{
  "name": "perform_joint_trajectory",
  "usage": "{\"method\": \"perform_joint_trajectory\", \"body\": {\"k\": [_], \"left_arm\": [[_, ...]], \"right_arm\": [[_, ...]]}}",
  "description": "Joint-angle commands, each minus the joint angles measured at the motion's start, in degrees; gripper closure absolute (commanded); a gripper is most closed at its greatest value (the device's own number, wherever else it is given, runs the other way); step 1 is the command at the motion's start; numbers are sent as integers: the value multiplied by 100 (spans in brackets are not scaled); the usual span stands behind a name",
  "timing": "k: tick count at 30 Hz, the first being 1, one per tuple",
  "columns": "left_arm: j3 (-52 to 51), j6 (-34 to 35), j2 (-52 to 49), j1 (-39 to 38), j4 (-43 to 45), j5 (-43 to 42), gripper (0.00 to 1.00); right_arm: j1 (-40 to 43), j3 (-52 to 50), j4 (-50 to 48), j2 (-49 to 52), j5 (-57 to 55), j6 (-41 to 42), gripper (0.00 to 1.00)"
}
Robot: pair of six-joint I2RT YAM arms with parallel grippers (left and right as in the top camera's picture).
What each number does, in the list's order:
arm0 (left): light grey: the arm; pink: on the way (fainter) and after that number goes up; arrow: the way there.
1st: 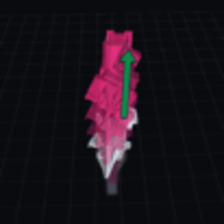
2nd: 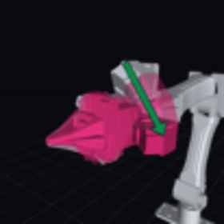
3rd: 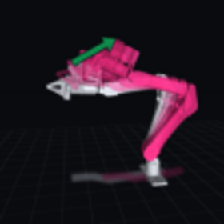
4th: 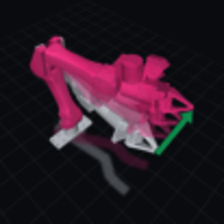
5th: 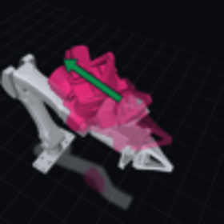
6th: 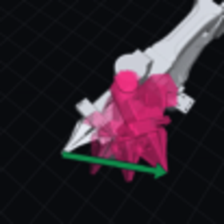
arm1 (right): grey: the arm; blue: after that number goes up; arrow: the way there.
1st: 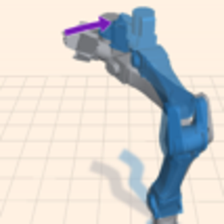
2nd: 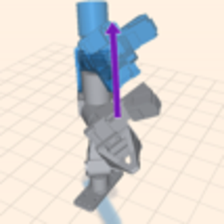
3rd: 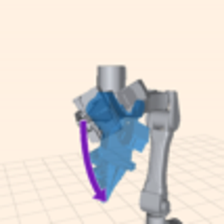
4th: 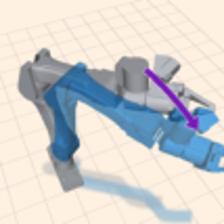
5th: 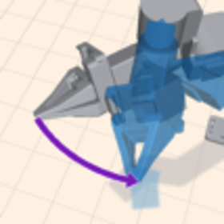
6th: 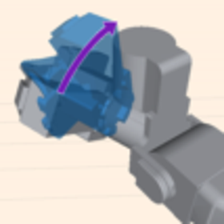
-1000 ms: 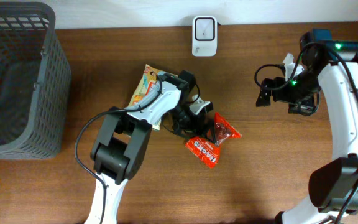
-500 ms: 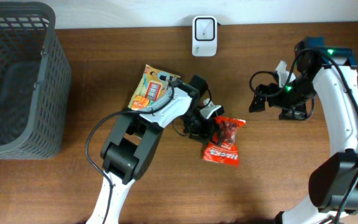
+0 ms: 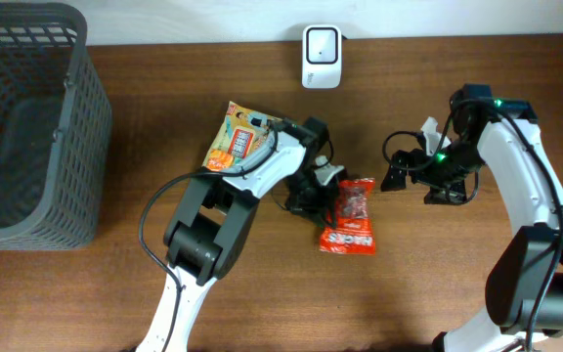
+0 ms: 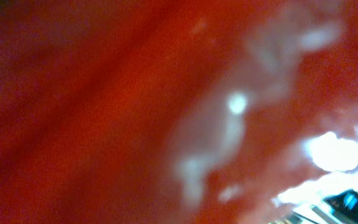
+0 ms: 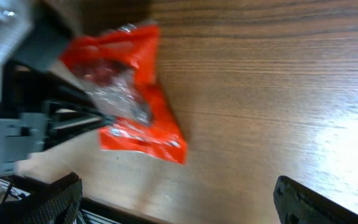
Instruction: Scan the item barcode
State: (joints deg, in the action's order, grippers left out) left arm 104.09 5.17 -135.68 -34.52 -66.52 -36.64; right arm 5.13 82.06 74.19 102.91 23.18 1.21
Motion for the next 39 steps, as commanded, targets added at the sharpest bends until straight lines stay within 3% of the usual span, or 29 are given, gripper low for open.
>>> {"method": "perform_joint_trajectory", "body": {"k": [1, 4, 12, 14, 21, 28, 34, 39], "left_arm": [[898, 446, 111, 175, -601, 2365, 100], [1727, 769, 367, 175, -1189, 4201, 100], [2524, 1445, 520, 175, -1838, 7447, 100], [2522, 1506, 520, 175, -1832, 7775, 100], [2378, 1497, 514, 2, -1797, 7556, 100], [1355, 1506, 514, -507, -1145, 6730, 100], [476, 1690, 507, -859, -553, 6706, 100], [542, 1711, 511, -931, -356, 5753, 100]], "right_arm": [[9, -162, -140, -17, 212, -35, 2], [11, -162, -238, -17, 212, -35, 1], [15, -162, -358, -17, 210, -35, 1], [15, -162, -426, -15, 210, -33, 1], [15, -162, -529, -15, 210, -33, 2], [15, -162, -553, -15, 210, -31, 1], [22, -160, -542, -15, 212, -31, 1], [125, -149, -542, -17, 212, -31, 1]]}}
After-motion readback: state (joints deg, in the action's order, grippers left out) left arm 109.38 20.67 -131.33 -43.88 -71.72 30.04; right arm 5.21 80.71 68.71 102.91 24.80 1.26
